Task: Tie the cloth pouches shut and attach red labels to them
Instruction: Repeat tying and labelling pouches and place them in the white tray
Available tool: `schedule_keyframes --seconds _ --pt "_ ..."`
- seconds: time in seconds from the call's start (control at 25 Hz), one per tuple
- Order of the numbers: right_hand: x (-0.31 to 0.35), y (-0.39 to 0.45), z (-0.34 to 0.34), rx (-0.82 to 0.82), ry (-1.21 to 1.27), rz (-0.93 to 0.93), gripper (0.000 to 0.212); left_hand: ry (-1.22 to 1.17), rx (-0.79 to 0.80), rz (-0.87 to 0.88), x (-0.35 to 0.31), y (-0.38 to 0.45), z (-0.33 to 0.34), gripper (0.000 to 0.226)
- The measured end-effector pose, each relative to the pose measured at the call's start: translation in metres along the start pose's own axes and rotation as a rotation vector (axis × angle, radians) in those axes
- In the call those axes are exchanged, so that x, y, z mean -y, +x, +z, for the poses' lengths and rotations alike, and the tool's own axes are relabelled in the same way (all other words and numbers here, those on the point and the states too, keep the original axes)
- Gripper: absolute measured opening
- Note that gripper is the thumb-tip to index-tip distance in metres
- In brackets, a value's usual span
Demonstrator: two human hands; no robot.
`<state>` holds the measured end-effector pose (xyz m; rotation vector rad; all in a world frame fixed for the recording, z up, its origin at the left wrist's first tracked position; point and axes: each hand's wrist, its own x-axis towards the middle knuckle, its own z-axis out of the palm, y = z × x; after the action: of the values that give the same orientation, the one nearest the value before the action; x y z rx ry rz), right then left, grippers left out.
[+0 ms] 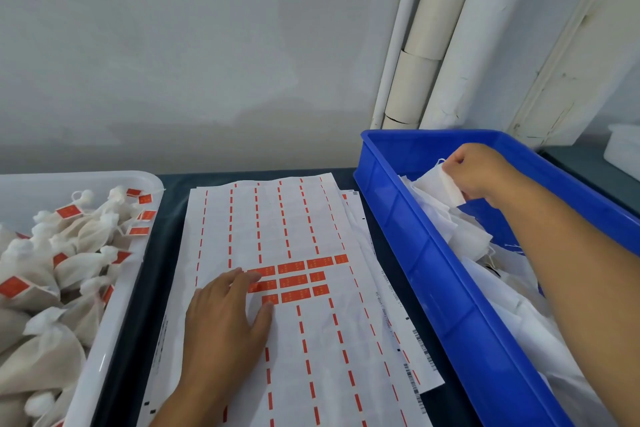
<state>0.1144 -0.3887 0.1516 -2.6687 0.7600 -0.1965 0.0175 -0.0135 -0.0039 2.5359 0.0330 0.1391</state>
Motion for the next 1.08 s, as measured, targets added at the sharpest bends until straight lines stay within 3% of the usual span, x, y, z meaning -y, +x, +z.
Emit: schedule_keyframes --seconds 0.12,0.32,0.44,0.64,0.76,0.88,1.08 --pt "0.01 -0.002 -0.01 -0.171 -0.102 -0.106 0.022 -0.015 -0.009 0.006 0.001 0.0 0.001 0.061" --pt "0.057 -0.03 -0.032 -0.349 0.053 -0.45 0.013 -0.064 -0.033 0.01 0.0 0.001 0.001 0.061" --pt "0.094 -0.056 -0.038 -0.242 0.238 -0.57 0.008 -0.204 -0.096 0.014 -0.009 0.0 -0.004 0.056" --pt "0.139 -0.107 -0.007 0.168 0.487 -0.663 0.008 -0.664 -0.166 0.033 -0.02 -0.004 -0.014 0.04" --pt "0.139 -0.138 0.035 0.31 0.484 -0.741 0.007 -0.872 -0.142 0.099 -0.022 -0.005 -0.024 0.036" --pt "0.133 -0.164 0.077 0.392 0.483 -0.756 0.008 -0.905 -0.055 0.166 -0.019 -0.006 -0.024 0.049" --pt "0.12 -0.18 0.118 0.425 0.681 -0.684 0.007 -0.832 -0.011 0.13 -0.016 -0.004 -0.018 0.03"
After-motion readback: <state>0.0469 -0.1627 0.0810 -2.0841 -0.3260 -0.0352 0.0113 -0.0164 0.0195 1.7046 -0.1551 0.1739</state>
